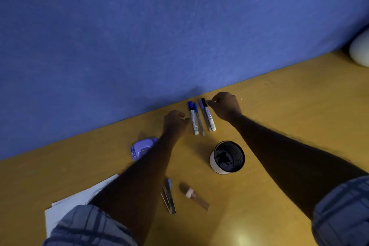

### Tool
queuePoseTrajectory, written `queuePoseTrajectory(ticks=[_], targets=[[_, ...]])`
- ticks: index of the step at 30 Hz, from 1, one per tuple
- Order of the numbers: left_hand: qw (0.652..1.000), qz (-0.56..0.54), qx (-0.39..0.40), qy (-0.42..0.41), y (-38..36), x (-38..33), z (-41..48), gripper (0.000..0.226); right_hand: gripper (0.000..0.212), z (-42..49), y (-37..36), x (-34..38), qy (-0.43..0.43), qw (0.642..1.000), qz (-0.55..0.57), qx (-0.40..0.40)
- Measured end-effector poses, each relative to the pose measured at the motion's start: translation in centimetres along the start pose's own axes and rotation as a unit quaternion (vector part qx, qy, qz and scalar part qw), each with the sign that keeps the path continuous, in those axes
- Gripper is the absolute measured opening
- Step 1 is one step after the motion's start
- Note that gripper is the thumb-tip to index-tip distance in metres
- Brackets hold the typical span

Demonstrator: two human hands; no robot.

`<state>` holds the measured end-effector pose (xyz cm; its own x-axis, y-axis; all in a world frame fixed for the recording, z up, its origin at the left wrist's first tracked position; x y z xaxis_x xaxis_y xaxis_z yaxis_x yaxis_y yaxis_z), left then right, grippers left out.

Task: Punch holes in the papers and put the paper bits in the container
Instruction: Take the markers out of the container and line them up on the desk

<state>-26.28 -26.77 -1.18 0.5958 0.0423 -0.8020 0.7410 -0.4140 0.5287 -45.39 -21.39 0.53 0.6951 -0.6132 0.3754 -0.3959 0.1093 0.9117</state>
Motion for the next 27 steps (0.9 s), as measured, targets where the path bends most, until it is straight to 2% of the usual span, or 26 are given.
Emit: queuePoseTrajectory(ticks=[5,9,12,15,18,22,24,27], targets=[[1.0,-0.006,-0.011,-0.02,2.9,0.6,-3.3,0.031,0.03,-3.8,2.8,2.7,0.046,0.998,-0.001,-0.037],[0.999,-0.004,-0.012,-0.044,5.0,2.2,-7.1,0.025,0.013,-9.0,4.6,6.0,0.143,0.986,0.02,-0.086],[0.998,-0.02,-0.011,-0.052,6.3,4.2,-10.1,0.021,0.014,-13.6,4.0,7.8,0.231,0.969,0.01,-0.087],[0.998,0.017,0.018,-0.059,6.8,6.7,-12.9,0.02,0.021,-17.9,1.8,8.1,0.279,0.959,-0.018,-0.054],[0.998,0.039,0.044,-0.01,6.4,9.4,-14.9,0.033,0.024,-21.1,-1.5,6.9,0.27,0.961,-0.06,0.008],[0.996,0.054,0.049,0.05,4.9,11.3,-17.0,0.074,0.046,-23.9,-5.6,3.6,0.193,0.962,-0.151,0.122],[0.995,0.064,0.047,0.068,4.1,11.7,-17.7,0.091,0.055,-24.8,-6.8,2.3,0.172,0.958,-0.185,0.133],[0.993,0.062,0.055,0.084,3.2,12.1,-18.0,0.097,0.063,-25.5,-7.9,1.2,0.154,0.955,-0.207,0.144]])
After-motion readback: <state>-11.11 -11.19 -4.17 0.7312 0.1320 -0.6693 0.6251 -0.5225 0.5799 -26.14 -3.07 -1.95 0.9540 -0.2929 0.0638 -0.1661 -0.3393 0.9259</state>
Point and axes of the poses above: each hand's wrist, its own z-axis towards the middle knuckle, its own y-axis out of the back of the hand, x = y × z, the point moved 4 cm from there along z, towards the middle knuckle, and after that the axes turned 12 degrees about -z, right-handed, at the moved point
